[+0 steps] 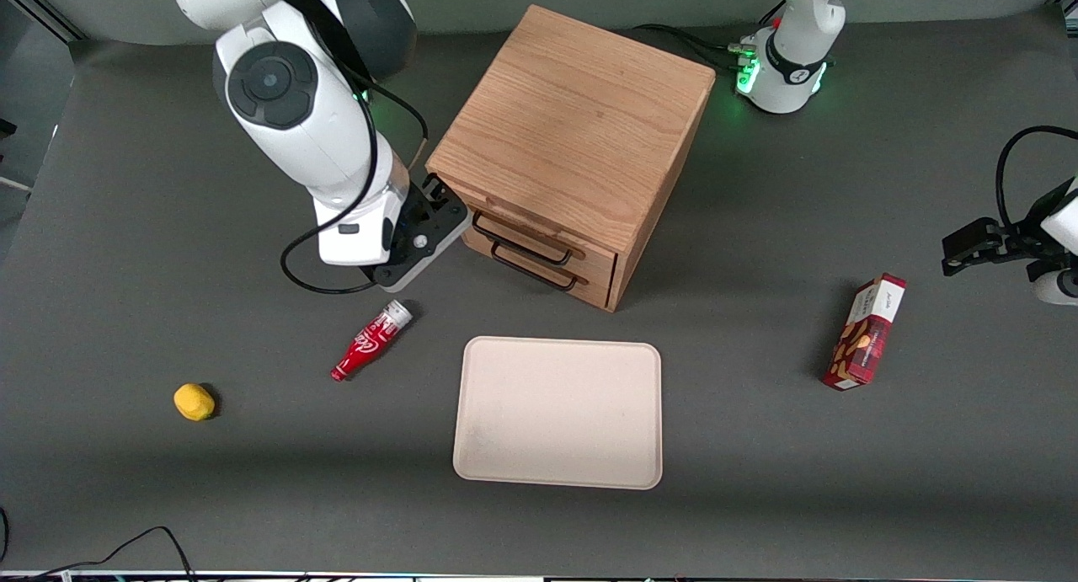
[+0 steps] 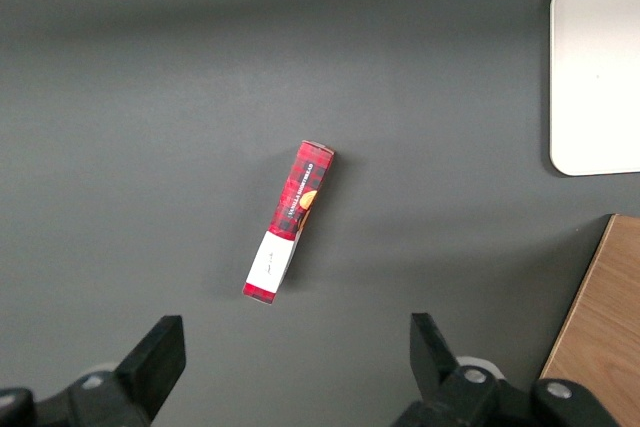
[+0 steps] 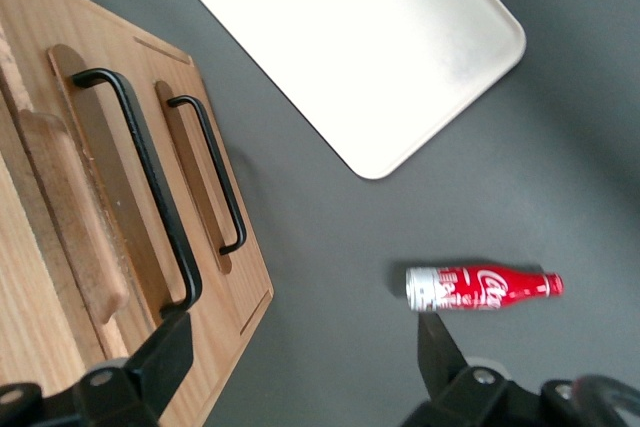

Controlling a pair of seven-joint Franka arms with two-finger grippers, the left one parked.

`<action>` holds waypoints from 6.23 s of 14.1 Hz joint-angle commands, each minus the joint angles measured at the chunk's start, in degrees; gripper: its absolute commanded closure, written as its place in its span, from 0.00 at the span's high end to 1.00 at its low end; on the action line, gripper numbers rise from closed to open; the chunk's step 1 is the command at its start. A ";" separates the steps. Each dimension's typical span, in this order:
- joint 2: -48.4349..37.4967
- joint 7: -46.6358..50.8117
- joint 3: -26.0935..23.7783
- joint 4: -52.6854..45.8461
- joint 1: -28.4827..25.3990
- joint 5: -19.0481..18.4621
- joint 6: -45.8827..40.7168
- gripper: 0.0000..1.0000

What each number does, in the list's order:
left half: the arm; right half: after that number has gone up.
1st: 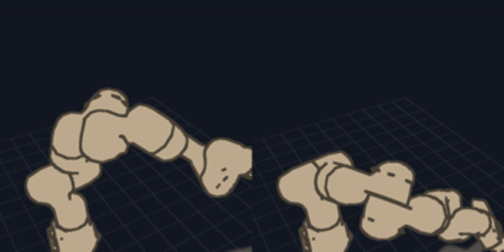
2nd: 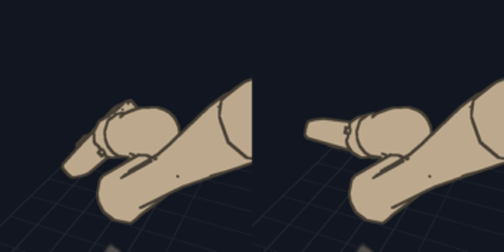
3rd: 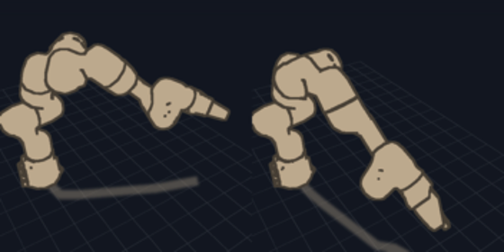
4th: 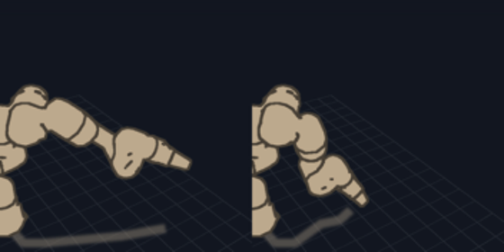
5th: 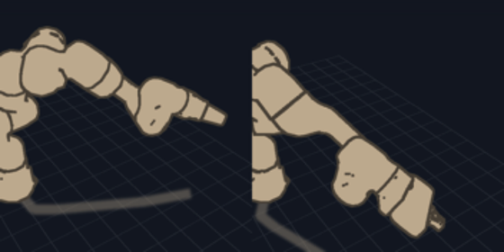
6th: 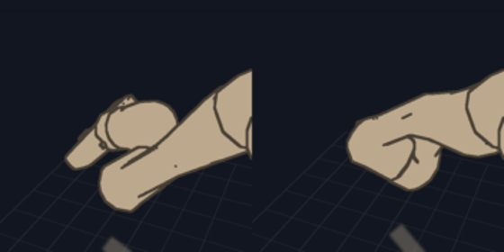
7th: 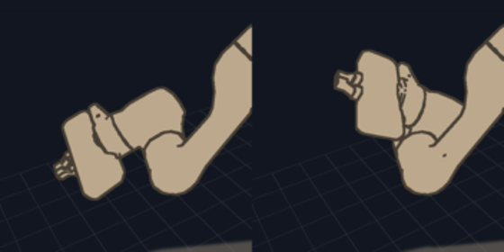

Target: Open upper drawer

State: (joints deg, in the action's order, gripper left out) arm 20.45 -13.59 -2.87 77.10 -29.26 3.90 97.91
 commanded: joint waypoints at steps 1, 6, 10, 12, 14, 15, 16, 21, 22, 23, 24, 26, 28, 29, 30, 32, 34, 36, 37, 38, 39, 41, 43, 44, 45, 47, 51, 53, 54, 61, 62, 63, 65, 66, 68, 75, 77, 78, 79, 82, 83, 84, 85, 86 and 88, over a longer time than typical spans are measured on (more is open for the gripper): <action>2.57 -3.80 -1.87 -1.43 0.16 0.93 2.02 1.00; 5.65 -6.88 -2.05 -1.25 0.16 3.92 5.36 1.00; 7.41 -9.87 -3.80 -0.90 0.16 4.36 7.12 1.00; 8.12 -11.54 -4.68 -0.55 0.08 4.54 8.96 1.00; 8.47 -12.68 -5.39 0.93 0.16 4.71 11.24 1.00; 8.56 -14.87 -5.48 1.73 0.16 4.80 12.65 1.00; 8.91 -17.15 -5.91 2.95 0.34 5.58 14.75 1.00; 9.35 -21.22 -6.27 5.86 0.16 8.40 19.08 1.00; 9.35 -21.39 -6.27 5.78 0.42 8.40 19.08 1.00; 9.35 -21.91 -6.27 5.69 0.51 8.40 18.99 1.00; 9.26 -22.27 -6.27 5.60 0.78 8.40 18.90 1.00; 9.35 -23.85 -6.27 5.51 0.95 9.54 18.90 1.00; 10.48 -24.64 -6.01 5.25 1.04 9.11 19.25 1.00; 11.01 -25.25 -5.66 4.81 1.04 8.76 19.43 1.00; 11.71 -25.96 -5.39 3.50 1.04 8.41 19.69 1.00; 13.21 -26.31 -5.39 1.13 1.04 5.43 19.78 1.00; 14.62 -26.40 -5.04 -1.24 1.83 4.54 19.78 1.00; 15.76 -26.40 -3.73 -3.44 2.10 3.66 19.78 1.00; 16.20 -26.40 -3.20 -4.32 2.10 3.14 19.78 1.00; 16.64 -26.49 -2.67 -5.29 2.10 2.96 19.95 1.00; 17.08 -26.49 -1.88 -6.17 2.18 3.04 20.13 1.00; 17.70 -26.67 -0.56 -6.79 2.18 3.04 21.35 1.00; 17.79 -26.75 0.93 -6.88 2.27 3.04 23.11 1.00; 17.87 -26.75 1.46 -7.14 2.71 3.04 23.90 1.00; 18.13 -26.75 1.73 -7.32 2.97 3.04 24.43 1.00; 18.49 -27.97 1.99 -7.58 4.11 3.04 25.57 1.00; 19.10 -29.22 4.01 -9.07 4.99 3.04 26.20 1.00; 19.10 -29.13 4.02 -9.34 5.17 3.13 26.20 1.00; 19.10 -29.04 4.02 -9.52 5.43 3.13 26.20 1.00; 17.44 -23.60 4.10 -9.52 5.17 5.76 25.58 1.00; 17.09 -22.81 4.02 -9.43 4.91 6.46 25.41 1.00; 17.00 -21.67 3.93 -8.99 4.91 7.34 24.71 1.00; 16.91 -19.73 3.93 -8.64 4.91 10.06 22.34 1.00; 16.91 -19.29 3.93 -8.64 5.00 11.38 20.85 1.00; 17.26 -19.37 3.93 -8.38 5.17 15.76 18.12 1.00; 13.76 -15.35 4.19 -8.90 6.83 17.81 10.91 1.00; 10.77 -9.21 3.31 -8.55 10.08 17.72 8.63 1.00; 9.10 -6.83 3.31 -8.55 10.62 17.20 6.18 1.00; 7.26 -4.28 3.31 -8.38 12.01 16.85 4.24 1.00; 3.12 0.48 3.22 -8.29 16.84 16.32 -1.83 1.00; 1.63 1.19 3.14 -8.03 18.52 15.27 -3.32 1.00; -0.13 2.33 3.05 -7.07 19.66 12.30 -3.86 1.00; -2.75 4.34 2.79 -5.32 20.02 8.27 -3.86 1.00; -4.96 6.80 1.65 -3.91 20.98 5.10 -3.86 1.00; -7.43 10.76 -4.12 -1.62 28.16 0.34 -3.86 1.00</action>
State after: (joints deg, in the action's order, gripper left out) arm 17.65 -7.31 -1.50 70.06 -6.48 8.58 93.42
